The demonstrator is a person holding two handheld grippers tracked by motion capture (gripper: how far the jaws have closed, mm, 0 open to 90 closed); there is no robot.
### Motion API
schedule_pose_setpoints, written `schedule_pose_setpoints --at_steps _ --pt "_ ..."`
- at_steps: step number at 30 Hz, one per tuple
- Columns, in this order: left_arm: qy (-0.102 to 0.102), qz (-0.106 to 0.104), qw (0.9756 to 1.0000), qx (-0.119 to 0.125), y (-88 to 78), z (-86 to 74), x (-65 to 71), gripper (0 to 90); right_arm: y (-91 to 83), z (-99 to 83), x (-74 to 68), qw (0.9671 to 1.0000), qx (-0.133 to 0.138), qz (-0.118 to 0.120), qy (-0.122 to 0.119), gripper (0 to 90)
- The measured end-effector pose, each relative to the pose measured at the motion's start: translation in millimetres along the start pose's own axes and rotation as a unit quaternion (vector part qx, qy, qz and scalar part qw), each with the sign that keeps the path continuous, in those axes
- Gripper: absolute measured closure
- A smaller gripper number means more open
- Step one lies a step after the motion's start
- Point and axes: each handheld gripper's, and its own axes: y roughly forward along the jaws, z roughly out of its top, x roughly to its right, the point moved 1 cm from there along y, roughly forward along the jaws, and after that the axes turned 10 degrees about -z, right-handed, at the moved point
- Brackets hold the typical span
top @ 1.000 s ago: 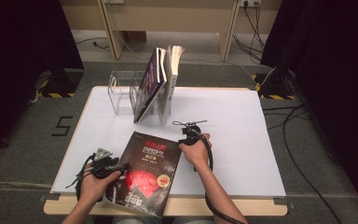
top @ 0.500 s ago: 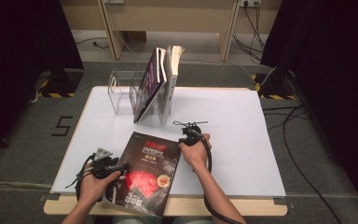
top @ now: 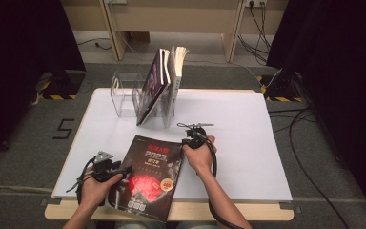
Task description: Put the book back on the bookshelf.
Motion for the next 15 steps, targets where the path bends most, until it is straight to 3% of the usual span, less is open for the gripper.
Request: schedule_pose_setpoints --at_steps 5,15 --pt "0.016 0.020 0.9995 0.018 -6.8 6.3 1.6 39.9 -8.9 2.9 -5.8 0.9996 0.028 0.003 -0.009 88.4" --pt "0.020 0.015 0.9993 0.030 -9.9 9.9 6.5 36.8 -29.0 10.7 -22.4 0.9975 0.068 0.010 -0.018 88.4"
